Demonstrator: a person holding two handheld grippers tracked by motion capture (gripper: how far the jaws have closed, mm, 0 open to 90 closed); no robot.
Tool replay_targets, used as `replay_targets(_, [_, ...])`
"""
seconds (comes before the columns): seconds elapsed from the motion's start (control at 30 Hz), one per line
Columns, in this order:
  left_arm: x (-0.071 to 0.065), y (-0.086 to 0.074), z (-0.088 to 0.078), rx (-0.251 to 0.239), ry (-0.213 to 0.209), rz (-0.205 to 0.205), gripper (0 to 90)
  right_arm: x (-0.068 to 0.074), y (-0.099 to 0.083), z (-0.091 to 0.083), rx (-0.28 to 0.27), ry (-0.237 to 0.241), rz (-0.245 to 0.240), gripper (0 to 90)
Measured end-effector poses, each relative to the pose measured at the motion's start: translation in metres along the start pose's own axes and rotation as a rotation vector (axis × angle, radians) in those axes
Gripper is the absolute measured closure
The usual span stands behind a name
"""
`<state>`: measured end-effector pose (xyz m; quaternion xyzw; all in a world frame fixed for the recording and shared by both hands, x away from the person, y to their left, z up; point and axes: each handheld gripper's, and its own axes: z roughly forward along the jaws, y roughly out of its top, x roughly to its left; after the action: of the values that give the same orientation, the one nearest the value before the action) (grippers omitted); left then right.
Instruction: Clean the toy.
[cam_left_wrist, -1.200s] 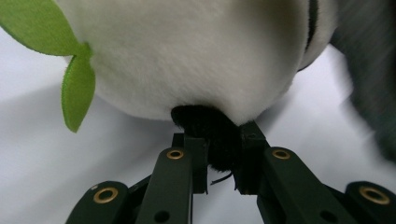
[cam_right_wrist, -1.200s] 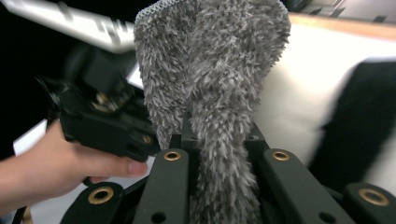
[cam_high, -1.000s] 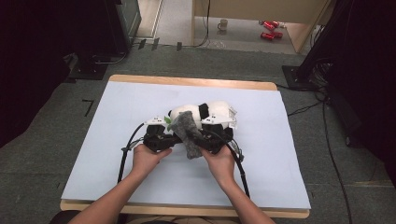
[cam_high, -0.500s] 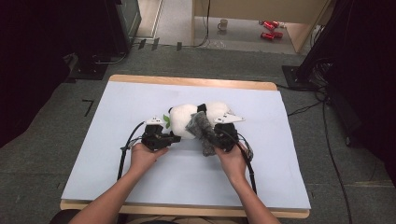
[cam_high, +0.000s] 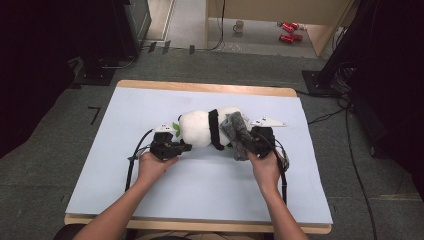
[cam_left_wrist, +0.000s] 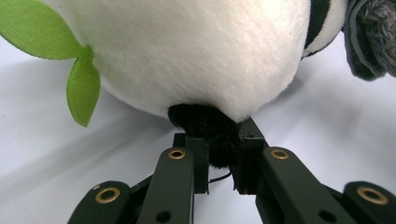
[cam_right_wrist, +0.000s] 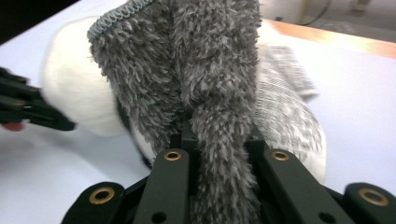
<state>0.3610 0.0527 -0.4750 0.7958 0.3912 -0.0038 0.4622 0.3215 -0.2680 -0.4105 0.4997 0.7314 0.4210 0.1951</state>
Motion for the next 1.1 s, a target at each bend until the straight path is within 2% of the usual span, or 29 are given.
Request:
replay_targets(0.03, [0.000, 0.000, 0.000, 0.000, 0.000, 0.000, 80.3, 0.000, 0.000, 0.000, 0.000, 0.000, 0.000, 78.8])
replay_targets(0.07, [0.000, 0.000, 0.000, 0.001, -0.002, 0.003, 80.3, -0.006, 0.000, -0.002, 0.006, -0.038, 0.011, 78.8])
replay_targets(0.1, [-0.001, -0.001, 0.000, -0.002, 0.006, 0.018, 80.3, -0.009, 0.000, -0.002, 0.012, -0.044, 0.025, 78.9])
replay_targets(0.17, [-0.001, -0.002, 0.001, -0.001, 0.009, 0.021, 80.3, -0.012, 0.000, -0.004, 0.015, -0.062, 0.034, 79.0])
replay_targets(0.2, [0.000, -0.002, 0.001, 0.001, 0.013, 0.017, 80.3, -0.019, 0.001, -0.009, 0.007, -0.117, 0.040, 79.0])
replay_targets(0.23, [0.003, -0.002, 0.000, 0.006, 0.018, 0.013, 80.3, -0.022, 0.001, -0.011, -0.004, -0.135, 0.048, 79.0])
replay_targets(0.3, [0.004, -0.003, 0.000, 0.002, 0.021, 0.006, 80.3, -0.025, 0.001, -0.012, -0.010, -0.139, 0.061, 79.0])
replay_targets(0.33, [0.004, -0.003, 0.000, 0.000, 0.023, 0.005, 80.2, -0.033, -0.002, -0.013, -0.032, -0.106, 0.099, 78.9])
replay_targets(0.4, [0.004, -0.003, 0.000, 0.001, 0.024, 0.012, 80.2, -0.036, -0.005, -0.009, -0.026, -0.083, 0.122, 78.7])
replay_targets(0.5, [0.005, -0.003, 0.000, -0.001, 0.023, 0.013, 80.1, -0.036, -0.007, -0.004, -0.014, -0.075, 0.125, 78.2])
replay_targets(0.53, [0.005, -0.003, 0.000, -0.001, 0.024, 0.017, 80.1, -0.038, -0.012, 0.003, 0.016, -0.123, 0.092, 78.3])
replay_targets(0.57, [0.005, -0.003, 0.000, -0.001, 0.024, 0.017, 80.1, -0.038, -0.012, 0.003, 0.016, -0.123, 0.092, 78.3])
replay_targets(0.6, [0.005, -0.003, 0.000, 0.001, 0.023, 0.019, 80.2, -0.043, -0.016, 0.008, 0.051, -0.144, 0.102, 78.4])
replay_targets(0.67, [0.005, -0.002, 0.001, 0.002, 0.020, 0.021, 80.2, -0.045, -0.018, 0.010, 0.054, -0.126, 0.119, 78.4])
replay_targets(0.7, [0.006, -0.002, 0.001, 0.007, 0.007, 0.017, 80.2, -0.045, -0.021, 0.017, 0.063, -0.031, 0.162, 78.4])
replay_targets(0.73, [0.006, -0.002, 0.001, 0.007, 0.007, 0.017, 80.3, -0.045, -0.021, 0.017, 0.063, -0.031, 0.162, 78.4])
replay_targets(0.77, [0.006, -0.001, 0.001, 0.007, -0.009, 0.022, 80.4, -0.040, -0.020, 0.021, 0.070, -0.022, 0.152, 79.0])
replay_targets(0.8, [0.003, 0.001, -0.003, 0.000, -0.035, 0.044, 80.6, -0.039, -0.020, 0.021, 0.074, -0.013, 0.150, 79.3])
replay_targets(0.83, [0.000, 0.002, -0.006, -0.007, -0.039, 0.057, 80.8, -0.039, -0.019, 0.019, 0.077, 0.010, 0.151, 79.5])
replay_targets(0.87, [0.000, 0.002, -0.006, -0.007, -0.039, 0.057, 80.9, -0.039, -0.019, 0.019, 0.077, 0.010, 0.151, 79.5])
replay_targets(0.9, [-0.003, 0.004, -0.009, -0.008, -0.049, 0.068, 80.9, -0.040, -0.017, 0.016, 0.077, 0.030, 0.156, 79.6])
replay_targets(0.93, [-0.009, 0.006, -0.018, -0.003, -0.059, 0.078, 81.0, -0.041, -0.015, 0.007, 0.081, 0.072, 0.186, 79.6])
replay_targets(0.97, [-0.009, 0.006, -0.018, -0.003, -0.059, 0.078, 81.0, -0.041, -0.015, 0.007, 0.081, 0.072, 0.186, 79.6])
replay_targets(1.0, [-0.011, 0.007, -0.026, 0.022, -0.062, 0.081, 81.0, -0.039, -0.014, 0.000, 0.094, 0.110, 0.207, 79.6])
replay_targets(1.03, [-0.011, 0.006, -0.029, 0.031, -0.059, 0.074, 80.9, -0.037, -0.014, -0.003, 0.107, 0.117, 0.201, 79.6])
replay_targets(1.07, [-0.011, 0.006, -0.029, 0.031, -0.059, 0.074, 80.8, -0.037, -0.014, -0.003, 0.107, 0.117, 0.201, 79.6])
replay_targets(1.1, [-0.007, 0.003, -0.032, 0.045, -0.062, 0.050, 80.8, -0.033, -0.012, -0.010, 0.107, 0.099, 0.183, 79.5])
